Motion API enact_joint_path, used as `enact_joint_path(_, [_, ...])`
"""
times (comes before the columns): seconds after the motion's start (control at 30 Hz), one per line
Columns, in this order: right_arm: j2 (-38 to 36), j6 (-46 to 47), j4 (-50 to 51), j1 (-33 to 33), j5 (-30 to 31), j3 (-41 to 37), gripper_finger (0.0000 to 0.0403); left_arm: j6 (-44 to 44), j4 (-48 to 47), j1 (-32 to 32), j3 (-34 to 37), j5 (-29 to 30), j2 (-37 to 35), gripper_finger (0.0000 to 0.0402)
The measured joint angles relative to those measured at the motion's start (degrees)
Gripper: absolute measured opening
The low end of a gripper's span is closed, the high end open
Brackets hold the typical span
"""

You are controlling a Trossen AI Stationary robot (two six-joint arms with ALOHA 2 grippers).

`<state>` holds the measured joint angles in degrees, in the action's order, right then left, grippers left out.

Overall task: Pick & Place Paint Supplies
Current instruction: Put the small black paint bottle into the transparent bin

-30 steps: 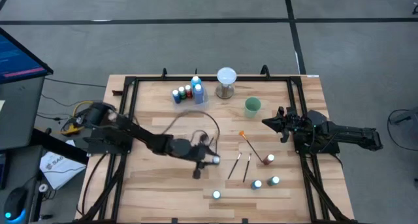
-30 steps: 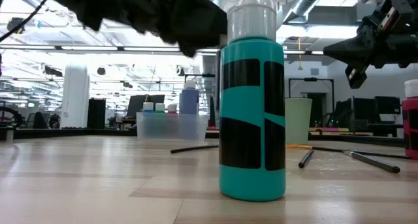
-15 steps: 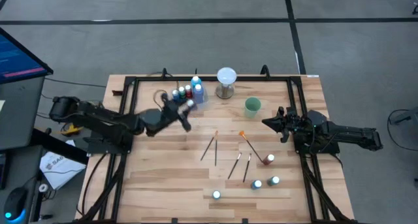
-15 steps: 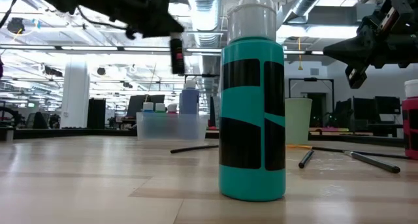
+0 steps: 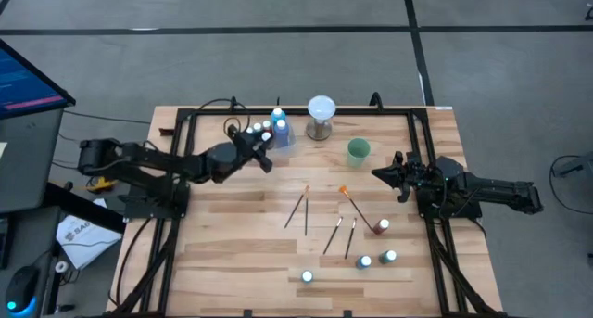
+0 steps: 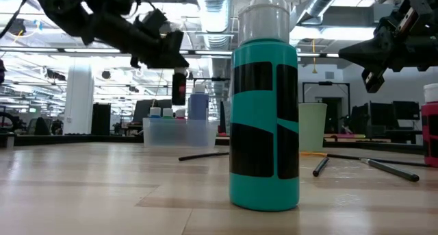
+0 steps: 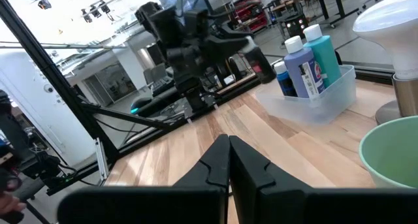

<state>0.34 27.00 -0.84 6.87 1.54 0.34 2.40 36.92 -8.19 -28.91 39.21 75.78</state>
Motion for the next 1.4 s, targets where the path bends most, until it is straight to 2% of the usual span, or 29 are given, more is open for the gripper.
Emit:
enact_joint_path(0.3, [0.02, 0.00, 0.00, 0.00, 0.00, -0.01, 0.0000, -0.51, 8.95, -4.64, -0.11, -3.12, 8.39, 0.0125])
enact_joint_path(0.53, [0.02, 0.00, 0.00, 0.00, 0.00, -0.02, 0.0000, -0.47, 11.90, -6.85, -0.09, -5.12, 13.80, 0.0126])
enact_joint_path(1.07, [0.02, 0.02, 0.00, -0.04, 0.00, -0.01, 0.0000, -0.59, 15.19, -9.59, -0.09, -6.67, 20.32, 0.0120])
enact_joint_path(1.4, [0.02, 0.02, 0.00, -0.04, 0.00, 0.00, 0.0000, -0.60, 16.12, -9.59, -0.09, -6.68, 23.07, 0.0134])
